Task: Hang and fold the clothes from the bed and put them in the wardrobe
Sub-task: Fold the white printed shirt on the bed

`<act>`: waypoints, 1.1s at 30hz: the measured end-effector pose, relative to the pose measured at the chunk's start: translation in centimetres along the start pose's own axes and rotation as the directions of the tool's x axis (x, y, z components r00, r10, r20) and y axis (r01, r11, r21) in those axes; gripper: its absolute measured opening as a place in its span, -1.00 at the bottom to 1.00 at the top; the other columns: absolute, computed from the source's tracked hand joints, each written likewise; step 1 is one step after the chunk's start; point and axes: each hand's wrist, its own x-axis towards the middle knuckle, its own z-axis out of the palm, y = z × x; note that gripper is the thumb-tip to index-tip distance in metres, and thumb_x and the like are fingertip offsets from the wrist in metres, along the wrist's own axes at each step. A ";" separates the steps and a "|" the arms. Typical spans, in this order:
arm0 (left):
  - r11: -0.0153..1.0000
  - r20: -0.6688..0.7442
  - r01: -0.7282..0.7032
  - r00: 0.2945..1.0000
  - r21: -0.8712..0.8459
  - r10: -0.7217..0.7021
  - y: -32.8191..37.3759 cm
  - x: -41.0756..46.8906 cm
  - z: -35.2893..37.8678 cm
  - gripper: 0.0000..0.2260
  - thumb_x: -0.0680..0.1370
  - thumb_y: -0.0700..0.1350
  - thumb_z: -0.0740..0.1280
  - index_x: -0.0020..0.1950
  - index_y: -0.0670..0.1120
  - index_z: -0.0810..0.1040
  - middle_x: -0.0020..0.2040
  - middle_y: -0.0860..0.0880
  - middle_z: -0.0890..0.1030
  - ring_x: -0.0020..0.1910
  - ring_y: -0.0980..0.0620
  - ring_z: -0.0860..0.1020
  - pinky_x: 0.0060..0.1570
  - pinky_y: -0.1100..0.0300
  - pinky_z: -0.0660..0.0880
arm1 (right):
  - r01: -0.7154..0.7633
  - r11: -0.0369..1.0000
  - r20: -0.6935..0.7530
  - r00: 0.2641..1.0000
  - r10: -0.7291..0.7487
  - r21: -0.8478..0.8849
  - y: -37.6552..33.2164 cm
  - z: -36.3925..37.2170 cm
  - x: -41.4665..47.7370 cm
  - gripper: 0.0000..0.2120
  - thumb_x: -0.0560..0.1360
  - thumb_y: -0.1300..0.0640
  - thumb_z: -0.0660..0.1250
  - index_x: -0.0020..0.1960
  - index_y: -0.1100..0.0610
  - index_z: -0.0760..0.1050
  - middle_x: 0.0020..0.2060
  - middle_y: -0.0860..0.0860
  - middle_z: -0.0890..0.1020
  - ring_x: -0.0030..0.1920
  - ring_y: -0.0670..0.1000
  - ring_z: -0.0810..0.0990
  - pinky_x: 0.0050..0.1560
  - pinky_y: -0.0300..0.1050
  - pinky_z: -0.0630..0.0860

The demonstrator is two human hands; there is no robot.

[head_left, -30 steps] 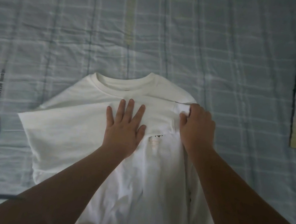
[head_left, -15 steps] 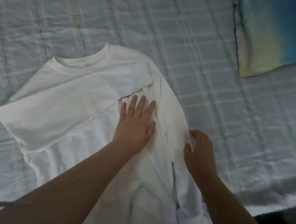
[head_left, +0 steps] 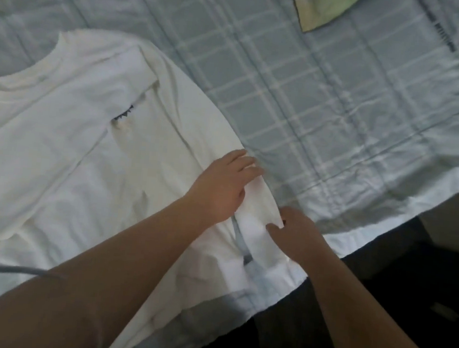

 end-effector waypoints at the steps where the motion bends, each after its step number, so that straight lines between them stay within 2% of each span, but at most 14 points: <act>1: 1.000 0.031 0.008 0.999 0.007 -0.008 0.1 0.8 0.2 -0.48 0.40 -0.27 0.23 0.37 -0.05 0.51 0.37 -0.10 0.51 0.39 -0.20 0.40 0.34 -0.10 0.40 | 0.005 0.998 -0.014 1.000 -0.005 0.057 0.3 -0.9 0.2 -0.58 0.60 -0.02 0.23 0.42 0.09 0.37 0.30 0.06 0.50 0.25 0.12 0.50 0.02 -0.11 0.41; 3: 0.998 0.087 0.039 0.995 0.046 -0.043 0.5 2.4 0.0 -0.46 0.42 -0.21 0.27 0.40 0.03 0.48 0.37 -0.04 0.50 0.32 -0.15 0.42 0.20 -0.04 0.45 | 0.042 0.993 -0.075 0.997 -0.034 0.108 1.0 -3.6 0.9 -0.64 0.59 0.02 0.26 0.34 0.13 0.43 0.22 0.09 0.55 0.19 0.13 0.52 -0.02 -0.15 0.33; 6: 0.991 0.149 0.087 0.984 0.101 -0.101 1.0 5.5 -0.7 -0.54 0.47 -0.05 0.24 0.38 0.09 0.48 0.24 0.00 0.55 0.19 -0.13 0.43 0.08 0.02 0.41 | 0.110 0.983 -0.171 0.982 -0.084 0.145 2.4 -8.7 2.0 -0.81 0.54 -0.03 0.33 0.04 0.08 0.51 -0.05 -0.01 0.60 -0.01 0.09 0.57 -0.14 -0.10 0.36; 8: 0.986 0.187 0.143 0.970 0.090 -0.157 1.2 8.5 -1.5 -0.53 0.44 0.09 0.14 0.32 0.04 0.51 0.11 -0.05 0.55 0.12 -0.16 0.43 0.09 -0.03 0.44 | 0.148 0.983 -0.251 0.961 -0.116 0.113 3.1 -12.5 3.1 -0.82 0.50 -0.08 0.37 -0.13 0.00 0.45 -0.20 -0.08 0.56 -0.15 0.00 0.53 -0.23 -0.08 0.35; 10: 0.975 0.267 0.140 0.946 0.171 -0.182 1.1 12.3 -2.4 -0.45 0.38 0.19 0.02 0.25 0.02 0.51 0.07 -0.09 0.52 0.14 -0.18 0.42 0.17 -0.05 0.34 | 0.156 0.988 -0.301 0.942 -0.146 0.009 3.7 -16.4 4.6 -0.78 0.47 -0.14 0.37 -0.16 -0.03 0.43 -0.22 -0.11 0.55 -0.18 -0.03 0.51 -0.18 -0.05 0.39; 11: 0.968 0.289 0.133 0.938 0.211 -0.192 1.1 14.3 -3.0 -0.46 0.39 0.21 0.05 0.24 0.01 0.51 0.08 -0.11 0.52 0.16 -0.18 0.42 0.20 -0.03 0.29 | 0.147 0.988 -0.310 0.938 -0.153 -0.043 4.0 -18.3 5.6 -0.77 0.47 -0.18 0.36 -0.15 -0.05 0.43 -0.22 -0.12 0.54 -0.18 -0.01 0.52 -0.15 -0.03 0.41; 14: 0.960 0.173 0.233 0.950 0.157 -0.259 0.9 19.7 -5.3 -0.66 0.52 0.14 0.29 0.18 -0.03 0.51 0.08 -0.11 0.49 0.15 -0.16 0.42 0.21 -0.01 0.33 | 0.115 0.976 -0.353 0.919 -0.176 -0.187 4.3 -23.5 8.8 -0.71 0.46 -0.28 0.32 -0.15 -0.07 0.43 -0.25 -0.11 0.50 -0.16 0.04 0.51 -0.13 -0.04 0.40; 17: 0.938 -0.034 0.340 0.940 0.063 -0.339 0.8 23.8 -6.9 -0.74 0.55 0.06 0.35 0.10 -0.08 0.48 0.03 -0.09 0.48 0.09 -0.15 0.43 0.14 -0.01 0.33 | 0.080 0.972 -0.400 0.902 -0.164 -0.220 4.1 -28.3 12.0 -0.66 0.45 -0.30 0.32 -0.18 -0.03 0.45 -0.29 -0.10 0.48 -0.20 0.05 0.48 -0.15 -0.08 0.37; 22: 0.905 -0.116 0.417 0.907 0.089 -0.406 0.0 28.9 -7.1 -0.70 0.56 0.05 0.31 0.19 -0.10 0.42 0.13 -0.10 0.47 0.17 -0.18 0.38 0.15 -0.02 0.36 | 0.207 0.973 -0.365 0.902 -0.231 -0.105 4.2 -33.8 18.7 -0.91 0.50 0.02 0.37 -0.15 -0.02 0.51 -0.13 0.00 0.58 -0.02 0.10 0.57 -0.08 -0.12 0.35; 25: 0.884 -0.141 0.457 0.886 0.097 -0.442 -1.5 30.8 -6.3 -0.64 0.54 0.01 0.32 0.28 -0.09 0.39 0.22 -0.12 0.44 0.21 -0.17 0.36 0.17 -0.01 0.39 | 0.170 0.983 -0.426 0.886 -0.181 -0.063 4.2 -34.7 22.8 -0.95 0.52 0.04 0.36 -0.03 -0.02 0.55 0.01 0.03 0.62 0.03 0.08 0.55 -0.01 -0.11 0.38; 27: 0.880 -0.130 0.473 0.875 0.033 -0.466 -2.1 31.3 -5.5 -0.57 0.53 -0.03 0.34 0.37 -0.08 0.37 0.31 -0.12 0.40 0.26 -0.18 0.34 0.18 -0.05 0.42 | 0.122 0.988 -0.514 0.844 -0.154 -0.097 4.2 -34.0 24.7 -0.91 0.52 -0.03 0.34 -0.02 -0.03 0.53 0.02 0.03 0.62 0.06 0.13 0.57 0.06 -0.03 0.47; 29: 0.890 -0.160 0.453 0.884 0.058 -0.439 -2.3 30.9 -4.5 -0.52 0.51 -0.03 0.32 0.41 -0.08 0.36 0.38 -0.13 0.39 0.29 -0.20 0.35 0.22 -0.07 0.41 | 0.091 0.988 -0.647 0.747 -0.150 -0.123 4.2 -32.9 25.7 -0.85 0.53 -0.04 0.28 -0.01 0.01 0.53 -0.02 0.07 0.61 0.04 0.18 0.58 0.08 0.03 0.49; 31: 0.907 -0.208 0.403 0.904 0.121 -0.374 -2.1 29.8 -3.4 -0.50 0.51 -0.02 0.27 0.44 -0.09 0.36 0.45 -0.14 0.37 0.34 -0.21 0.36 0.27 -0.09 0.39 | 0.130 0.991 -0.766 0.632 -0.112 -0.038 4.4 -31.7 25.8 -0.82 0.54 0.02 0.21 -0.01 0.10 0.51 -0.06 0.14 0.59 -0.01 0.23 0.56 0.04 0.08 0.48; 33: 0.922 -0.229 0.351 0.923 0.165 -0.311 -1.7 28.4 -2.4 -0.49 0.53 0.00 0.19 0.48 -0.08 0.33 0.52 -0.14 0.32 0.45 -0.20 0.29 0.38 -0.14 0.30 | 0.180 0.983 -0.826 0.560 -0.064 0.045 4.9 -30.4 25.6 -0.82 0.54 0.11 0.20 -0.01 0.20 0.52 -0.08 0.22 0.59 -0.04 0.29 0.55 0.00 0.11 0.48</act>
